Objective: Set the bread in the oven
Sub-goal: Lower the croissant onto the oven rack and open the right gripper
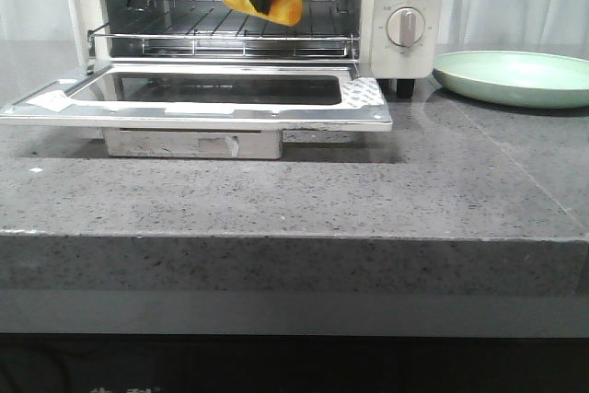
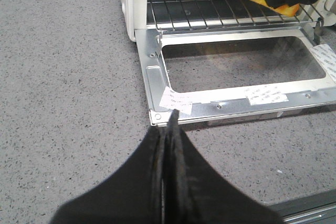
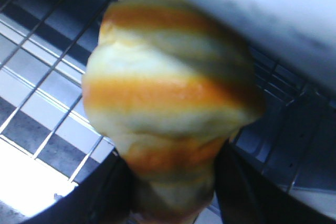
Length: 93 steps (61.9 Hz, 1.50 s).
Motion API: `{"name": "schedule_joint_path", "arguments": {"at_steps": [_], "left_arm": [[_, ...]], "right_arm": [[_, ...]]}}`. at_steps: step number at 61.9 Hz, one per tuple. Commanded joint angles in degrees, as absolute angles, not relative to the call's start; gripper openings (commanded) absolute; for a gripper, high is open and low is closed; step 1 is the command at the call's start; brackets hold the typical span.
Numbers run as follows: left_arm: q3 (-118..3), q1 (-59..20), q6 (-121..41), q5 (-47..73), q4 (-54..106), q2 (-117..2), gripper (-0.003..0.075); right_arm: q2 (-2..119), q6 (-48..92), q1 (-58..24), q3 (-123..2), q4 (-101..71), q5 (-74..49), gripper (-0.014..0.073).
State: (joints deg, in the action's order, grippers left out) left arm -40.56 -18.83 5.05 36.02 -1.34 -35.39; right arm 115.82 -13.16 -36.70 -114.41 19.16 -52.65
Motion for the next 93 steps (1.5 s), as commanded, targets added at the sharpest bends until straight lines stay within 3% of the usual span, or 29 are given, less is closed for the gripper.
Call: {"name": "schedule_joint_path", "arguments": {"at_steps": [1, 19, 24, 29, 36, 63, 93], "left_arm": [[-42.1, -18.7, 5.5, 31.9, -1.1, -35.3, -0.0018], [-42.1, -18.7, 5.5, 31.9, -1.1, -35.3, -0.0018], [-42.1, -18.7, 5.5, 31.9, -1.1, -35.3, -0.0018], [-42.1, -18.7, 5.5, 31.9, -1.1, -35.3, -0.0018], [-42.1, -18.7, 5.5, 31.9, -1.1, -35.3, -0.0018], [-42.1, -18.7, 5.5, 31.9, -1.1, -35.3, -0.0018], [-42.1, -18.7, 5.5, 31.9, -1.1, -35.3, -0.0018]], "right_arm": [[113.5, -13.2, -36.5, -116.7, 23.3, -49.0, 0.0133], [114.1, -13.1, -36.6, -116.7, 24.3, -50.9, 0.0146], [114.0, -13.1, -36.7, -116.7, 24.2, -50.8, 0.0248], [113.9, -13.1, -36.7, -116.7, 24.0, -50.6, 0.0443], [113.9, -13.1, -36.7, -116.7, 23.6, -50.9, 0.0618], [108.5, -13.1, -36.7, -114.8, 18.5, -54.2, 0.0594], [86.1, -13.1, -34.7, -88.1, 17.2, -48.2, 0.0594]]}}
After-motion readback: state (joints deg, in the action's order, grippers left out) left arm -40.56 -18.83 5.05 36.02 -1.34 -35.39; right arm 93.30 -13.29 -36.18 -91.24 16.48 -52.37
